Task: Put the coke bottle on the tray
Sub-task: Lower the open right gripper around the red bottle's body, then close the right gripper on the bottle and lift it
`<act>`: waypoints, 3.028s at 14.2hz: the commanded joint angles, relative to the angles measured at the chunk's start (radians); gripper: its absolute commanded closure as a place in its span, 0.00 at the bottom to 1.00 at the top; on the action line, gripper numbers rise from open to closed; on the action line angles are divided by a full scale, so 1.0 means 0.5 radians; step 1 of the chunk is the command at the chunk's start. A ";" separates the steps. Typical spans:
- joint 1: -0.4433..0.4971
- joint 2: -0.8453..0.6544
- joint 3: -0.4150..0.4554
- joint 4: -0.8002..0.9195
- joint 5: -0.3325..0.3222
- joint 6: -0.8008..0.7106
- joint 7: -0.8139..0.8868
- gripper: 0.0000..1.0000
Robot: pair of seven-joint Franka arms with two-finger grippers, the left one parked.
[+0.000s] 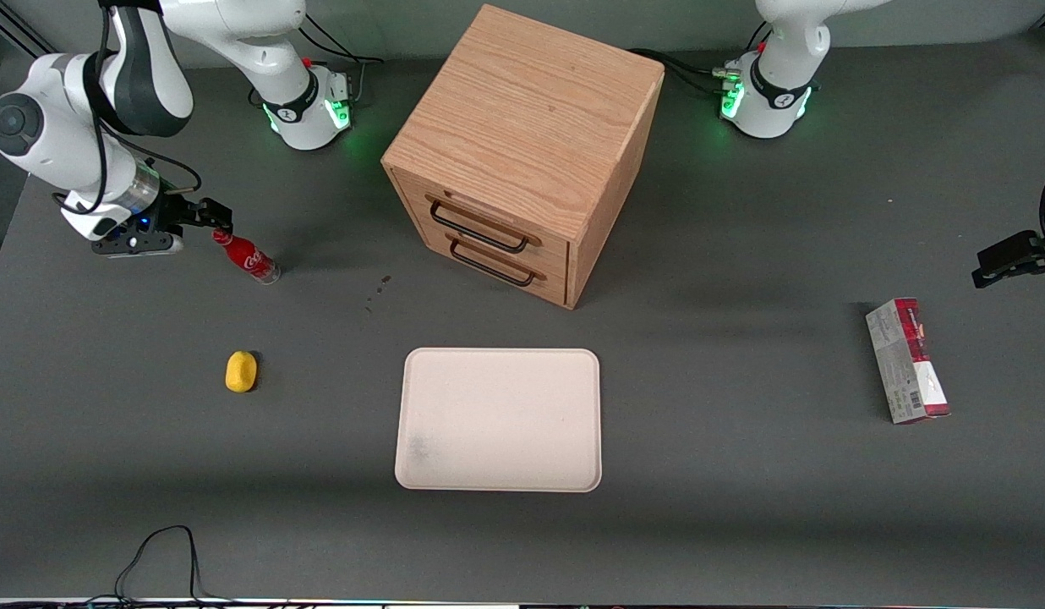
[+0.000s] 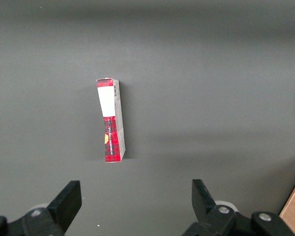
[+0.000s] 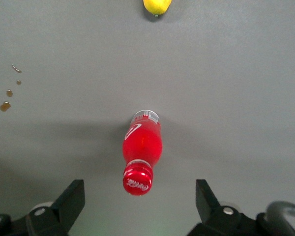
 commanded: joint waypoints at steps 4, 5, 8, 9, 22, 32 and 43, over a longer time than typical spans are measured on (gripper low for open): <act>0.015 0.149 -0.049 -0.028 0.003 0.077 -0.008 0.00; 0.015 0.155 -0.049 -0.028 0.003 0.083 -0.008 0.00; 0.019 0.204 -0.049 -0.025 0.003 0.089 -0.008 0.00; 0.019 0.210 -0.049 -0.025 0.000 0.095 -0.008 0.00; 0.080 0.207 -0.046 -0.028 0.000 0.126 -0.011 0.00; 0.077 0.220 -0.049 -0.010 0.003 0.061 -0.027 0.32; 0.077 0.223 -0.049 0.005 -0.003 0.126 -0.048 0.97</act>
